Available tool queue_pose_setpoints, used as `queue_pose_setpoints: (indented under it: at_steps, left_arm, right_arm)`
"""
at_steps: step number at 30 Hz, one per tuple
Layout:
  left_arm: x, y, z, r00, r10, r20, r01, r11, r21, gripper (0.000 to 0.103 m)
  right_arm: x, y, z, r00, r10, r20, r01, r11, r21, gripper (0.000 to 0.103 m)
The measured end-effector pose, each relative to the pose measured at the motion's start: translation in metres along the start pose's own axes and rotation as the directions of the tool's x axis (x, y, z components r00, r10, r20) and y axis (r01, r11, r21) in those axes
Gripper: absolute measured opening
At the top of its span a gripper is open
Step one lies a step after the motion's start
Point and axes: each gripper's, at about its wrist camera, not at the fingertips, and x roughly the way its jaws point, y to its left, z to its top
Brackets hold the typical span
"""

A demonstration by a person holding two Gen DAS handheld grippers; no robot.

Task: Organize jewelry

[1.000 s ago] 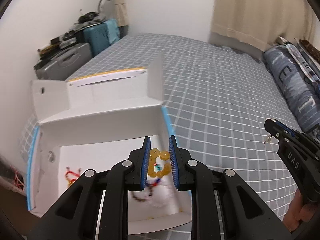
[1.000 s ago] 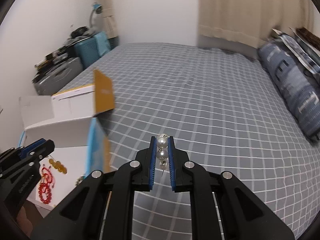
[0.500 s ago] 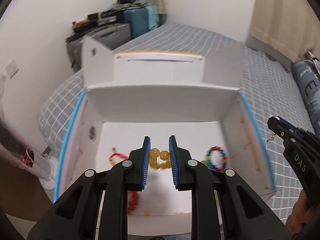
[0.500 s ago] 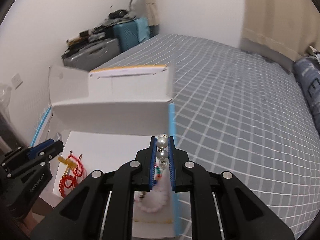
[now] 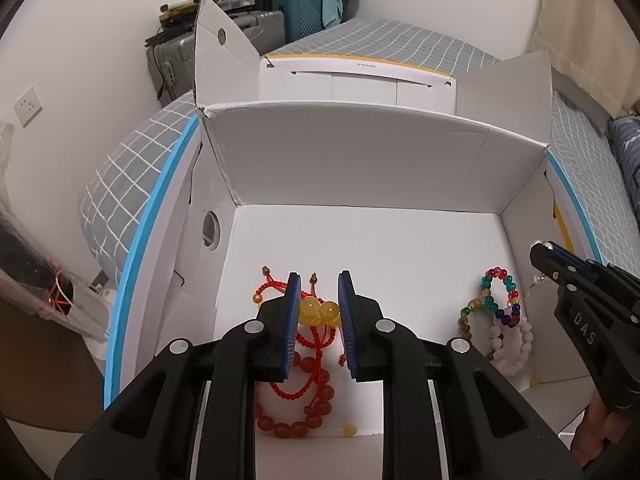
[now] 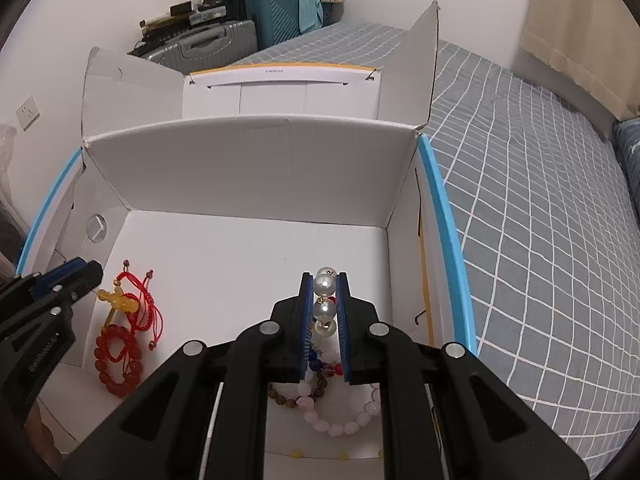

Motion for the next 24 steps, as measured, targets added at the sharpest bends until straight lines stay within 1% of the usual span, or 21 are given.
queue_pose_setpoints:
  at_steps: [2, 3, 4, 5, 6, 7, 8, 9, 11, 12, 13, 14, 15, 17, 19, 24]
  left_arm:
    - [0.001, 0.003, 0.001, 1.0, 0.002, 0.002, -0.001, 1.0, -0.008, 0.02]
    - [-0.001, 0.004, 0.001, 1.0, 0.005, 0.007, -0.005, 1.0, -0.015, 0.021]
    - [-0.004, 0.005, 0.001, 1.0, 0.006, 0.012, -0.006, 1.0, -0.02, 0.022]
    - [-0.005, 0.007, 0.002, 1.0, 0.005, 0.016, -0.005, 1.0, -0.024, 0.031]
    - [-0.01, 0.01, 0.002, 1.0, 0.007, 0.028, -0.006, 0.999, -0.036, 0.047]
    - [-0.016, 0.011, 0.001, 0.999, 0.018, 0.044, -0.017, 0.999, -0.042, 0.054]
    - [-0.026, 0.011, -0.002, 0.996, 0.035, 0.077, -0.032, 0.999, -0.037, 0.059]
    - [-0.034, 0.011, -0.004, 0.994, 0.043, 0.1, -0.04, 0.999, -0.033, 0.061]
    - [-0.047, 0.014, -0.008, 0.991, 0.036, 0.126, -0.031, 0.999, -0.043, 0.077]
    - [-0.057, 0.016, -0.013, 0.988, 0.031, 0.149, -0.024, 0.999, -0.048, 0.082]
    - [-0.063, 0.018, -0.015, 0.987, 0.032, 0.16, -0.024, 0.998, -0.049, 0.085]
    - [-0.07, 0.02, -0.019, 0.984, 0.035, 0.172, -0.026, 0.998, -0.051, 0.09]
    - [-0.078, 0.021, -0.024, 0.981, 0.038, 0.192, -0.029, 0.998, -0.053, 0.095]
    - [-0.091, 0.024, -0.033, 0.975, 0.043, 0.22, -0.032, 0.998, -0.05, 0.097]
    - [-0.103, 0.024, -0.046, 0.97, 0.04, 0.24, -0.031, 0.999, -0.044, 0.097]
    - [-0.119, 0.03, -0.071, 0.969, 0.007, 0.246, 0.001, 1.0, -0.031, 0.097]
  right_arm:
    - [0.0, -0.001, 0.0, 1.0, 0.007, -0.002, -0.007, 1.0, 0.004, 0.012]
    - [-0.001, -0.001, 0.0, 1.0, 0.005, 0.001, -0.005, 1.0, 0.003, 0.02]
    - [-0.002, 0.0, 0.001, 1.0, 0.003, 0.005, -0.003, 1.0, 0.003, 0.026]
    - [-0.007, 0.0, 0.001, 1.0, 0.001, 0.018, -0.002, 1.0, 0.006, 0.038]
    - [-0.011, 0.0, 0.0, 1.0, 0.003, 0.029, -0.004, 1.0, 0.01, 0.046]
    - [-0.018, -0.001, 0.0, 0.999, 0.007, 0.045, -0.008, 1.0, 0.014, 0.051]
    - [-0.024, -0.001, 0.0, 0.998, 0.007, 0.06, -0.008, 1.0, 0.017, 0.062]
    - [-0.035, -0.001, -0.001, 0.996, 0.004, 0.087, -0.005, 1.0, 0.02, 0.072]
    - [-0.052, -0.002, -0.003, 0.992, 0.006, 0.126, -0.009, 1.0, 0.028, 0.081]
    - [-0.063, -0.002, -0.005, 0.989, 0.005, 0.149, -0.01, 0.999, 0.032, 0.086]
    - [-0.071, -0.003, -0.007, 0.986, 0.002, 0.166, -0.008, 0.999, 0.036, 0.089]
    - [-0.08, -0.004, -0.01, 0.983, -0.004, 0.184, -0.004, 0.999, 0.042, 0.095]
    - [-0.092, -0.005, -0.016, 0.978, -0.012, 0.209, 0.001, 0.999, 0.054, 0.096]
    - [-0.108, -0.003, -0.025, 0.973, -0.022, 0.23, 0.009, 0.998, 0.057, 0.096]
    - [-0.121, 0.0, -0.032, 0.967, -0.028, 0.252, 0.017, 0.999, 0.047, 0.096]
    - [-0.148, 0.009, -0.061, 0.959, -0.031, 0.283, 0.024, 0.999, 0.03, 0.096]
